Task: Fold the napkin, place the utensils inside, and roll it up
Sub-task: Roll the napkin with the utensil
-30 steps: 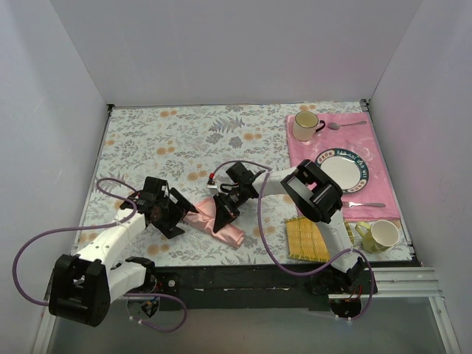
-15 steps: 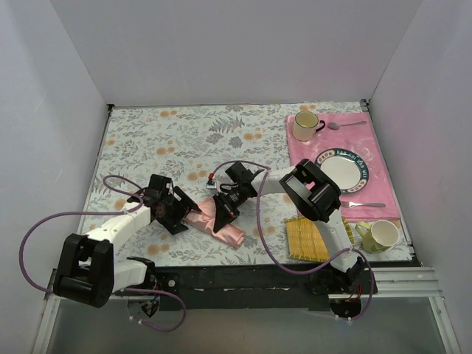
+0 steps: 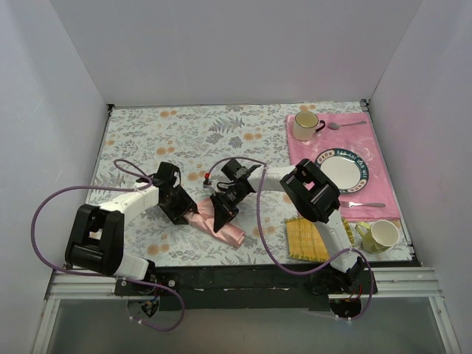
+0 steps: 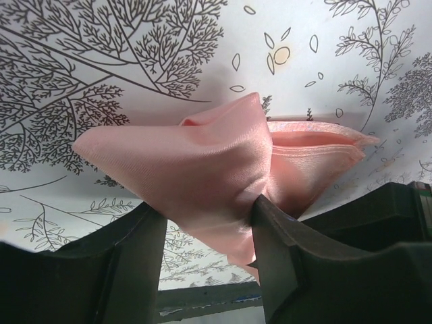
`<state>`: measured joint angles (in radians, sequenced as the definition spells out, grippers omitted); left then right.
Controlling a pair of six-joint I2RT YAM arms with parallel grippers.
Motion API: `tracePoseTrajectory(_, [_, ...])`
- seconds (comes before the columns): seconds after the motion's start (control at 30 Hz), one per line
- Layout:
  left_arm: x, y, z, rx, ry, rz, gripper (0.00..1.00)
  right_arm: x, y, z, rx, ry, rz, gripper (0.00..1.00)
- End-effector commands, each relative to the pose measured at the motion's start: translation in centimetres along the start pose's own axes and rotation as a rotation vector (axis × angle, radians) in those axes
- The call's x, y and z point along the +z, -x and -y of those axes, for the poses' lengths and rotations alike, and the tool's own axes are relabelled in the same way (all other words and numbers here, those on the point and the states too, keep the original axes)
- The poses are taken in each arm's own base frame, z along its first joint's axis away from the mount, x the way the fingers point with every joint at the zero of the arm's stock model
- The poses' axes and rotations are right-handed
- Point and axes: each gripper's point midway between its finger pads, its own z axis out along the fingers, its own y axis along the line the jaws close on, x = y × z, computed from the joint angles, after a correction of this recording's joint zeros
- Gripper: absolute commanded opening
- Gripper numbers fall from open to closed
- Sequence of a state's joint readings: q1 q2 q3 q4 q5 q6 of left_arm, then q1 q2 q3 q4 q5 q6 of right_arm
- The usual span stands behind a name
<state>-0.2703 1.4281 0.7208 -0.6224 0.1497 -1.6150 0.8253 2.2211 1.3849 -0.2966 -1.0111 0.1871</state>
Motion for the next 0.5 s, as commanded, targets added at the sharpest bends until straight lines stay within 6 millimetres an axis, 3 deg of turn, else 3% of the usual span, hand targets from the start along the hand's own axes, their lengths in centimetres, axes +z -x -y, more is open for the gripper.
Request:
tracePoseTrajectory(0.0, [1.6, 1.3, -4.3, 0.075, 0.182, 0.071, 0.36, -1.9, -0.7, 2.6, -0.034, -0.257, -0.047, 0.35])
tracePoseTrajectory(0.1, [1.9, 1.2, -4.3, 0.081, 0.181, 0.056, 0.35, -4.2, 0.4, 1.8, -0.111, -0.383, -0.020, 0.49])
tracePoseTrajectory(0.2, [2.1, 0.8, -3.9, 0.085, 0.164, 0.026, 0.33, -5.9, 1.1, 1.4, -0.166, -0.483, -0.009, 0.56])
tracePoseTrajectory(0.3, [2.2, 0.8, -3.7, 0.086, 0.161, 0.019, 0.33, -7.8, 2.1, -0.3, -0.277, -0.606, 0.024, 0.61])
tracePoseTrajectory(0.47, [2.2, 0.6, -3.2, 0.070, 0.147, 0.005, 0.33, -6.9, 3.0, -2.6, -0.472, -0.758, 0.046, 0.67])
